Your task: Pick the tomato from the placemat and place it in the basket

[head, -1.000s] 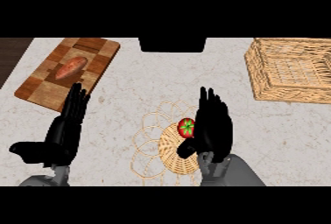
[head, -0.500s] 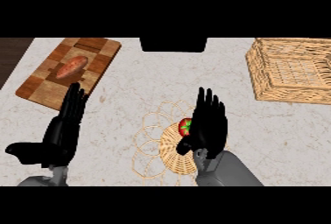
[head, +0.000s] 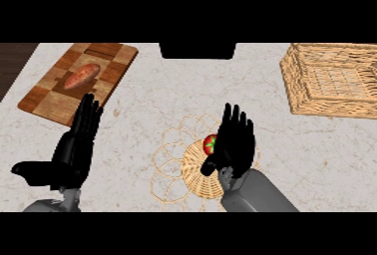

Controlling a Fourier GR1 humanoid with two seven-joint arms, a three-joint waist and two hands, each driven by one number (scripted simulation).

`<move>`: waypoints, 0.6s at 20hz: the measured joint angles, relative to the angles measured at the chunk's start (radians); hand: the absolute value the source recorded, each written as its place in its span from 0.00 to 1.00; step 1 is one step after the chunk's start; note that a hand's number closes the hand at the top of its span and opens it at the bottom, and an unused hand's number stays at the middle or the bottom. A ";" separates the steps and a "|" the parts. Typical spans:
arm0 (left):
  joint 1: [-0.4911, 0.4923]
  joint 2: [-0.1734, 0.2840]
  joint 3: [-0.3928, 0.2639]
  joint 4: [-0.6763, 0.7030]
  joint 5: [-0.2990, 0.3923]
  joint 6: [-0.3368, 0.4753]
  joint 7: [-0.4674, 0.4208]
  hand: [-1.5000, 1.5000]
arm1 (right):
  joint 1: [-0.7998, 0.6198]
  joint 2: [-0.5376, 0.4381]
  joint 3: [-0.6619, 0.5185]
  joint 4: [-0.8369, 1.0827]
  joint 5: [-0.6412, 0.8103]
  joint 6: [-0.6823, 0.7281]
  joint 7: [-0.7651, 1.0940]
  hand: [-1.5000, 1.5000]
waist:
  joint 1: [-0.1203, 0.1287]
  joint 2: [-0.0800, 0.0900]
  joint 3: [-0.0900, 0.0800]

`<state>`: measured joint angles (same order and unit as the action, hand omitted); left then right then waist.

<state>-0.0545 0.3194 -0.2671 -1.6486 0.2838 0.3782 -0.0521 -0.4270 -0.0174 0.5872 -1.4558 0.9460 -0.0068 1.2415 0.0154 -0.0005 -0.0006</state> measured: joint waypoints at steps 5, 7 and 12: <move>0.012 -0.001 0.014 0.002 0.003 -0.017 -0.011 0.50 | 0.013 0.000 0.008 0.018 -0.021 -0.026 -0.001 0.00 | -0.002 0.000 0.000; 0.017 -0.005 0.016 0.001 -0.001 -0.019 -0.015 0.50 | 0.009 0.000 0.005 0.021 -0.030 -0.032 -0.003 0.00 | -0.003 0.000 0.000; -0.003 -0.009 0.029 0.006 -0.008 -0.020 0.005 0.50 | 0.004 0.001 0.001 0.069 -0.053 -0.055 -0.018 0.00 | -0.004 0.001 0.000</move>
<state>-0.0576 0.3108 -0.2385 -1.6424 0.2762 0.3584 -0.0475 -0.4229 -0.0167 0.5877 -1.3867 0.8930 -0.0620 1.2237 0.0111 0.0002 -0.0002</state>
